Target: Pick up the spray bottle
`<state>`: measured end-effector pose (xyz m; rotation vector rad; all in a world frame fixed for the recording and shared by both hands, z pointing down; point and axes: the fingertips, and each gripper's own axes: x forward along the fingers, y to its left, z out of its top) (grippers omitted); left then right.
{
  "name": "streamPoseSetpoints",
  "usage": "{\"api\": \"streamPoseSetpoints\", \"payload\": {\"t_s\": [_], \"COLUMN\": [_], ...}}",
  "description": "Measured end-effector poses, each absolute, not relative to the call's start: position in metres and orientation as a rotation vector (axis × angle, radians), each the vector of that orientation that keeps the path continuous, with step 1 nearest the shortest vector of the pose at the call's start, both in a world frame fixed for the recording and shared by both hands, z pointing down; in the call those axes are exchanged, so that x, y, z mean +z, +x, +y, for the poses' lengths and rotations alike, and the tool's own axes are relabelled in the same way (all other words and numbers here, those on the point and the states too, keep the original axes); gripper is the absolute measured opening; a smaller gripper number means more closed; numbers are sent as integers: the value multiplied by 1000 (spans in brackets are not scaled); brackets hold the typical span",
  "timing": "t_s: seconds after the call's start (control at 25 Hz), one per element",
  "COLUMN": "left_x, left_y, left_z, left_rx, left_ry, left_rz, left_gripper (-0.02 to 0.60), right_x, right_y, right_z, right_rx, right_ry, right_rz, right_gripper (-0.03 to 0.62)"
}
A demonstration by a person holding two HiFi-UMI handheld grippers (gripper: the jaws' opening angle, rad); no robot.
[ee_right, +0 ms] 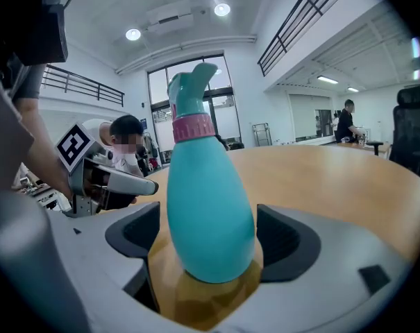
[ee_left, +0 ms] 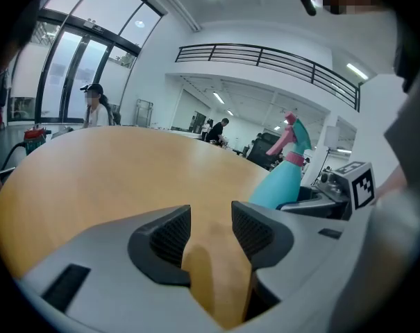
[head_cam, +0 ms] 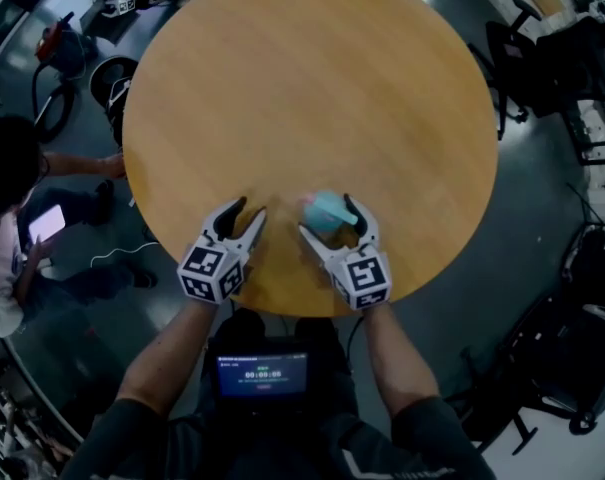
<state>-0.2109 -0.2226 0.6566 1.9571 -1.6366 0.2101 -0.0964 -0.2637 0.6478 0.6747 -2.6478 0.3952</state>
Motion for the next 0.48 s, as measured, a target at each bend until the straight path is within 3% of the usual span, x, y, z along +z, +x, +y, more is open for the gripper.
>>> {"api": "streamPoseSetpoints", "payload": {"t_s": [0.48], "left_x": [667], "left_y": [-203], "left_z": [-219], "left_rx": [220], "left_ry": [1942], "left_rz": [-1639], "left_gripper": [183], "right_x": [652], "right_y": [-98], "right_z": [-266], "right_rx": [383], "right_ry": [686], "right_rz": [-2678], "right_gripper": [430]}}
